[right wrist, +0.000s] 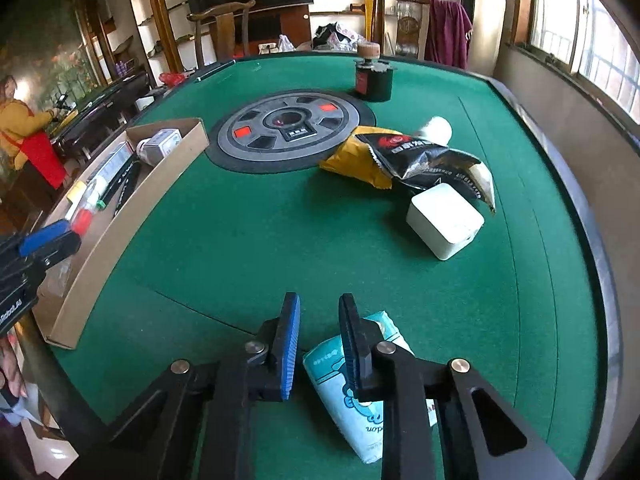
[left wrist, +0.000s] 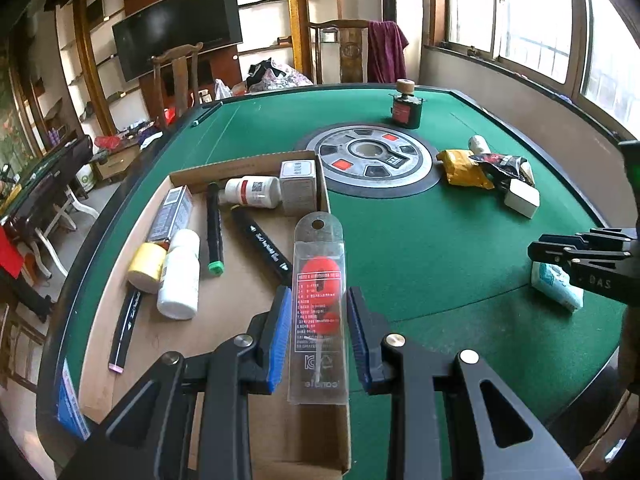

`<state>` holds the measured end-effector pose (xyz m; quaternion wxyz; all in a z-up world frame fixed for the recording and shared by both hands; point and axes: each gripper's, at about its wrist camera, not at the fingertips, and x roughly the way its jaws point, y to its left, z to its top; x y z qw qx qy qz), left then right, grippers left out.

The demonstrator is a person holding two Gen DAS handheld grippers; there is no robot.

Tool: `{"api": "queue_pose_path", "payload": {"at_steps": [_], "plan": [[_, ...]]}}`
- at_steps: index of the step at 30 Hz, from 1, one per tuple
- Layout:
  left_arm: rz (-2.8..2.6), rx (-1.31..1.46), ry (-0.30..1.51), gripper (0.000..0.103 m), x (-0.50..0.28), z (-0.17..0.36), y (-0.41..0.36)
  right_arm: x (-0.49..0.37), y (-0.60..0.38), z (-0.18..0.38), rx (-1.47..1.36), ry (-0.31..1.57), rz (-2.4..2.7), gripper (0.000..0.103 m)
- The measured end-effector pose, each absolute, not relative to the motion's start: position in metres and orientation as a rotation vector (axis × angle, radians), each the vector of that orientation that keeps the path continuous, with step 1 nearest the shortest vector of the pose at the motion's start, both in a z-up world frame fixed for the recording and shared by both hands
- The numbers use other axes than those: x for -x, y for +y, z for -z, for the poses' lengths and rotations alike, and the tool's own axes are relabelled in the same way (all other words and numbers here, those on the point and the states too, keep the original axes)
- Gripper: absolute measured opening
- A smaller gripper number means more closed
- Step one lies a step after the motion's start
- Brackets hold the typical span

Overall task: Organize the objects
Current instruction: 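Carry the packet toward the tray with left tool while right tool grasps blue cartoon snack bag, then lower the packet into the tray with left tool while right tool carries the snack bag there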

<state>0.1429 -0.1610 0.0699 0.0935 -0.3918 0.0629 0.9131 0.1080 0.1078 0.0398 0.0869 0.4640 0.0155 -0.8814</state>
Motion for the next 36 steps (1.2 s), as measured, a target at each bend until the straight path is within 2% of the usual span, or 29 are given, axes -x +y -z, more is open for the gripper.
{"api": "queue_pose_path", "payload": {"at_steps": [1,2,4,6,9,12,13,14,15,24,29,36], "plan": [[-2.706,1.163,0.175,0.027,-0.143,-0.07,-0.163,-0.107,0.112,-0.039,-1.393,0.049,2.644,0.042],[-2.705,1.163,0.169,0.027,-0.144,-0.07,-0.164,-0.108,0.116,-0.039,-1.391,0.056,2.661,0.067],[-2.701,1.164,0.164,0.027,-0.145,-0.069,-0.166,-0.118,0.119,-0.041,-1.343,0.094,2.68,0.087],[-2.696,1.168,0.164,0.027,-0.144,-0.068,-0.165,-0.123,0.116,-0.04,-1.334,0.158,2.666,0.09],[-2.691,1.166,0.171,0.027,-0.143,-0.066,-0.162,-0.126,0.109,-0.031,-1.35,0.303,2.664,0.091],[-2.695,1.158,0.193,0.027,-0.146,-0.067,-0.158,-0.122,0.106,-0.017,-1.395,0.352,2.635,0.09],[-2.697,1.154,0.199,0.027,-0.146,-0.068,-0.158,-0.121,0.109,-0.015,-1.4,0.315,2.618,0.083],[-2.702,1.149,0.205,0.027,-0.147,-0.069,-0.157,-0.12,0.112,-0.016,-1.407,0.268,2.598,0.069],[-2.706,1.145,0.21,0.027,-0.147,-0.07,-0.157,-0.118,0.116,-0.016,-1.422,0.218,2.575,0.065],[-2.721,1.136,0.24,0.027,-0.147,-0.07,-0.156,-0.119,0.128,-0.023,-1.419,0.0,2.549,0.055],[-2.734,1.128,0.242,0.027,-0.148,-0.071,-0.158,-0.118,0.122,-0.03,-1.393,-0.03,2.55,0.045],[-2.738,1.128,0.235,0.027,-0.149,-0.07,-0.163,-0.121,0.115,-0.046,-1.328,-0.069,2.566,0.04]]}}
